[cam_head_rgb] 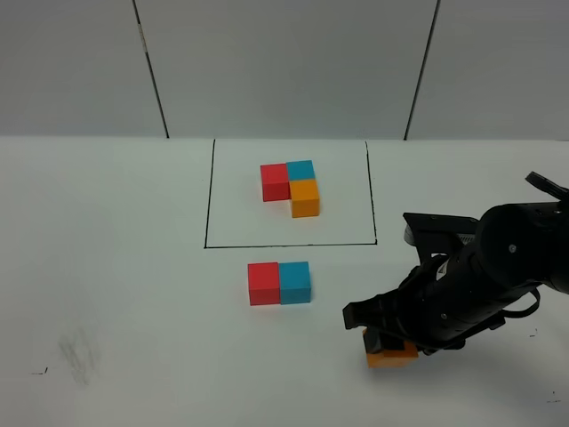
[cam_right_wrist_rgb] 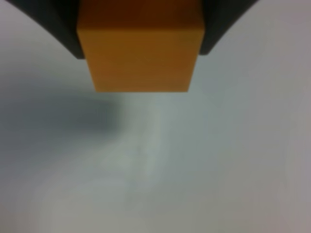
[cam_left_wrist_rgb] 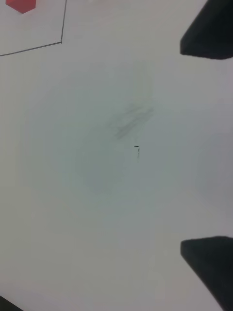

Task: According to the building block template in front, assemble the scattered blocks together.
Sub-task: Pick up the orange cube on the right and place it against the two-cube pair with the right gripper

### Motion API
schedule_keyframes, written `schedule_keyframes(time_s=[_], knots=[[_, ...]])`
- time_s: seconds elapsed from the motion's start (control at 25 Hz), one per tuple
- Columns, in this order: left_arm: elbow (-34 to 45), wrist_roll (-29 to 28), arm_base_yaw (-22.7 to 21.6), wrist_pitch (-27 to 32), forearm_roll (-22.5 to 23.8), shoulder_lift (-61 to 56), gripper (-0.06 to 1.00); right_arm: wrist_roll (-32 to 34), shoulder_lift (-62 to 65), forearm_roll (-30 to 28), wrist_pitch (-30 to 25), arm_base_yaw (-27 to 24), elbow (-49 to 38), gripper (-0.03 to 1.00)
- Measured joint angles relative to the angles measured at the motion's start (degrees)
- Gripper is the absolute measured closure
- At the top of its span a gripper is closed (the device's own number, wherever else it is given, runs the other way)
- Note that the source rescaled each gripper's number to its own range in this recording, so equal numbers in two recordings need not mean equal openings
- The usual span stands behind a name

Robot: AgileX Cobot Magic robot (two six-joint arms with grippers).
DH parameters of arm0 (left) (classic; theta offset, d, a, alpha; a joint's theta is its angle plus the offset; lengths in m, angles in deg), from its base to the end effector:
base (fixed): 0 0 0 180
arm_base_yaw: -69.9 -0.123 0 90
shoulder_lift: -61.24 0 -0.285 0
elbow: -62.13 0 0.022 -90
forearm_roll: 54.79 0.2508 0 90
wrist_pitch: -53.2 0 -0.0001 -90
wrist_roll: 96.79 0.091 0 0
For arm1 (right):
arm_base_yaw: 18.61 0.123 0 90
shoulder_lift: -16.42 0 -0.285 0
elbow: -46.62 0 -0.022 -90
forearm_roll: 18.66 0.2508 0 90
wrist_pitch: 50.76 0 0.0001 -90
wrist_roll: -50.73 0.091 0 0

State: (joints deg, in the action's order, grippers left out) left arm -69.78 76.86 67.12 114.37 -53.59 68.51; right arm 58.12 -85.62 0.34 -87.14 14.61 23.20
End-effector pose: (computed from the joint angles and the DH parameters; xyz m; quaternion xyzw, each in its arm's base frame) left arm -0.0076 0.0013 0.2790 -0.0682 0.8477 -0.0059 0.5260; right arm 0.2467 0.1826 0.1901 -0.1048 0.9752 0.1643 0.1052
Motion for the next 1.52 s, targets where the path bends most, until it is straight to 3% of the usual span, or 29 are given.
schedule_keyframes(time_s=[0.36,0.48,0.6,0.76,0.88,1.12,1.52], knots=[[0.0,0.0,0.0,0.0,0.0,0.0,0.00,7.0,0.0,-1.3,1.1,4.7,0.6,0.87],[0.0,0.0,0.0,0.0,0.0,0.0,0.00,15.1,0.0,-8.0,-1.0,7.5,2.8,0.87],[0.0,0.0,0.0,0.0,0.0,0.0,0.00,27.4,0.0,-15.9,-6.1,10.4,6.1,0.87],[0.0,0.0,0.0,0.0,0.0,0.0,0.00,35.4,-0.4,-22.8,-13.1,13.7,11.2,0.87],[0.0,0.0,0.0,0.0,0.0,0.0,0.00,36.5,-3.4,-22.4,-18.5,14.2,15.6,0.87],[0.0,0.0,0.0,0.0,0.0,0.0,0.00,32.5,-13.7,-18.0,-25.4,14.2,25.0,0.87],[0.0,0.0,0.0,0.0,0.0,0.0,0.00,30.3,-21.1,-15.4,-20.7,14.4,29.6,0.87]])
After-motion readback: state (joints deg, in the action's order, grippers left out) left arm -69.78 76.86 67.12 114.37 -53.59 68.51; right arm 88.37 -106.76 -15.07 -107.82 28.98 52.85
